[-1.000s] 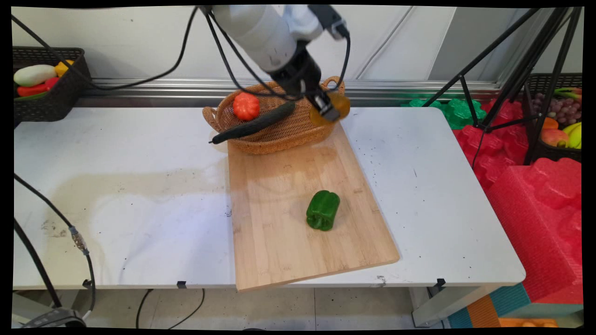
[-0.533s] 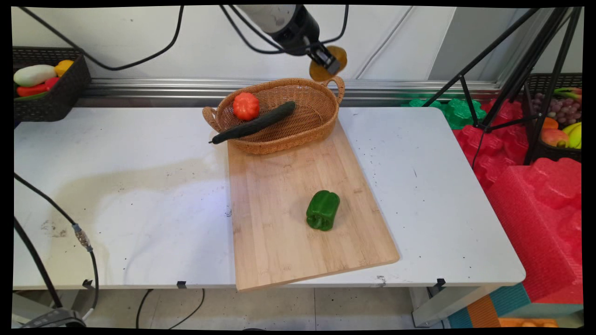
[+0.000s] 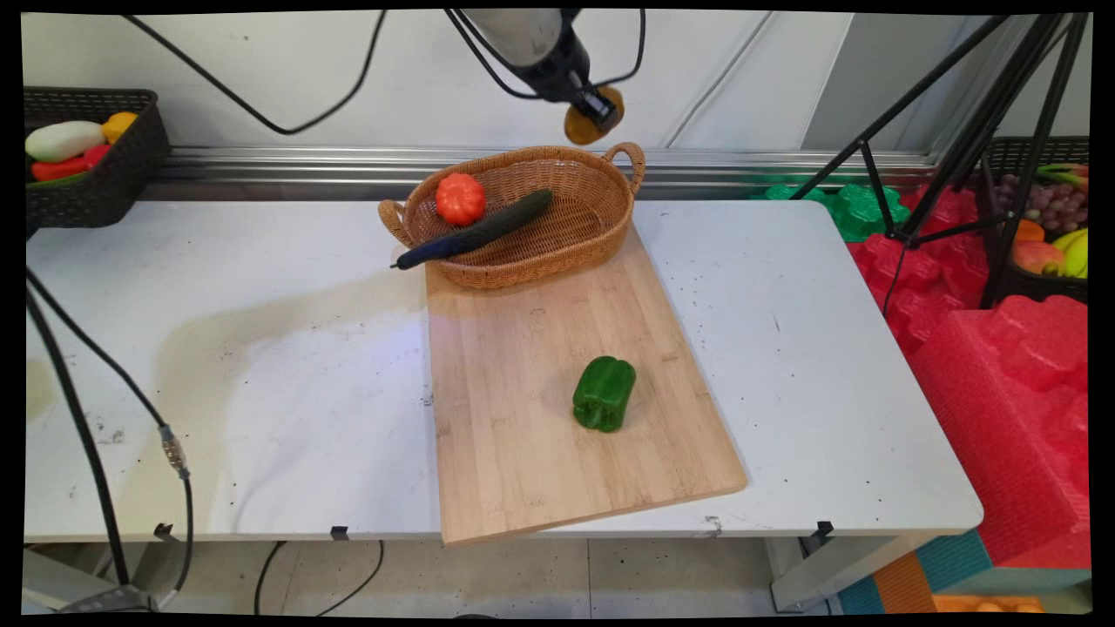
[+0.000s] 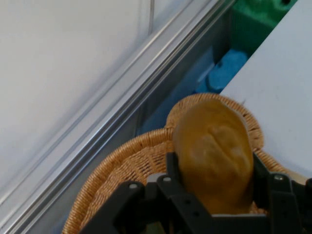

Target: Place the picked object in the vegetable basket

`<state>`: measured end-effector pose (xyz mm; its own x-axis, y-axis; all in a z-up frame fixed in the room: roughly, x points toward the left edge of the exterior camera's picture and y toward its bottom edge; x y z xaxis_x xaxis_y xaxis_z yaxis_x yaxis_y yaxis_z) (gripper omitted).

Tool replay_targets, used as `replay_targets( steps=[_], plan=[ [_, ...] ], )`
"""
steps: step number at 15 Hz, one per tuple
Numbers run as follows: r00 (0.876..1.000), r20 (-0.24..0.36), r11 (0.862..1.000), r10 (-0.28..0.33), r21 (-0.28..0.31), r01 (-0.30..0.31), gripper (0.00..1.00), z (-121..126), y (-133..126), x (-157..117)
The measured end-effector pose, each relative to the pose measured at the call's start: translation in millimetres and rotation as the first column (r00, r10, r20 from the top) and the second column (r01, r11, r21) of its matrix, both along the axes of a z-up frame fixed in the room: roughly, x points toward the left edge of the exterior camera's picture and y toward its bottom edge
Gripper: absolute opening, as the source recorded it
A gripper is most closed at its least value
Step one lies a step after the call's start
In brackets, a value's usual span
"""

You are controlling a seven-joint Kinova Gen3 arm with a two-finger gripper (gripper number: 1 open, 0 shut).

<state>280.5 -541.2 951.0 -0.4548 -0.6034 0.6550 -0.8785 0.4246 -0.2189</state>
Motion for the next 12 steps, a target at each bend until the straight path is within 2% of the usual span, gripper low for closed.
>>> replay_targets(
  steps=[7, 12],
  plan=[
    [0.999, 0.05, 0.993, 0.003, 0.116, -0.009, 0.0, -67, -47, -1],
    [0.998, 0.053, 0.987, 0.018, 0.158, -0.026, 0.0, -95, -62, -1]
  ],
)
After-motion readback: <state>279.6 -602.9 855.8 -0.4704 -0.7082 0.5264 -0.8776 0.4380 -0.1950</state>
